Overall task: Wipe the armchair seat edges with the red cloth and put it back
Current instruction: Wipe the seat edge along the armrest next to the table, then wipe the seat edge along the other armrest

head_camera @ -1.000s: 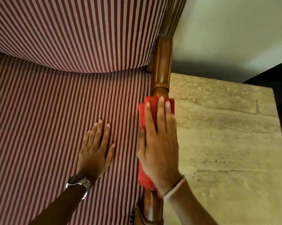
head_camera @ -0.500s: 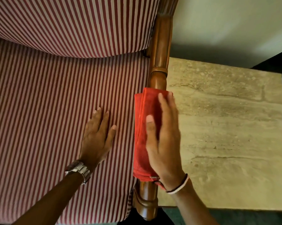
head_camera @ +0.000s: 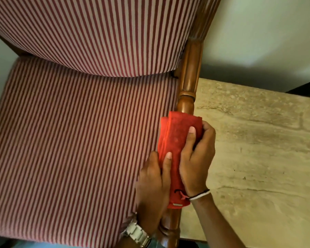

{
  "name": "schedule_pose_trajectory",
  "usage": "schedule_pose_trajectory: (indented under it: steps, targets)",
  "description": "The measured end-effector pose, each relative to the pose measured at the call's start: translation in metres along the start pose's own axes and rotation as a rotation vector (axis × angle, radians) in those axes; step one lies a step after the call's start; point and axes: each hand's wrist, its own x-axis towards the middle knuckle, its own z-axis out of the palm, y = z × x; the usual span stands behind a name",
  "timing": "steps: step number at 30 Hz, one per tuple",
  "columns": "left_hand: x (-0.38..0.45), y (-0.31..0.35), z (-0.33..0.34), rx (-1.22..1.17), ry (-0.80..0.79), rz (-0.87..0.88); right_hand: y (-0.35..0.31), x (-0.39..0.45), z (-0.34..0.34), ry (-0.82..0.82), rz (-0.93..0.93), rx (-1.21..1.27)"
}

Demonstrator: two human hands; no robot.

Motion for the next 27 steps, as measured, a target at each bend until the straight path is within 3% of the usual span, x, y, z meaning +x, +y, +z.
schedule_pose_trajectory:
  steps: [2, 6, 11, 14, 20, 27]
  targets:
    - [0.001, 0.001, -0.003, 0.054, 0.061, 0.023, -0.004, 0.0, -0.001, 0.028, -0.053, -0.047]
    - [0.006, 0.0, -0.029, -0.313, -0.065, -0.055, -0.031, -0.005, 0.007, 0.079, -0.172, -0.074]
    - [0.025, -0.028, -0.105, -0.384, 0.061, 0.025, -0.095, -0.024, 0.048, 0.016, -0.281, -0.017]
    - [0.047, -0.056, -0.178, -0.296, 0.162, 0.102, -0.14, -0.045, 0.097, -0.069, -0.223, 0.152]
    - [0.084, -0.119, -0.338, -0.049, 0.413, 0.149, -0.235, -0.092, 0.206, -0.402, -0.097, 0.553]
    - [0.107, -0.189, -0.47, 0.177, 0.512, 0.106, -0.321, -0.14, 0.311, -0.576, -0.061, 0.574]
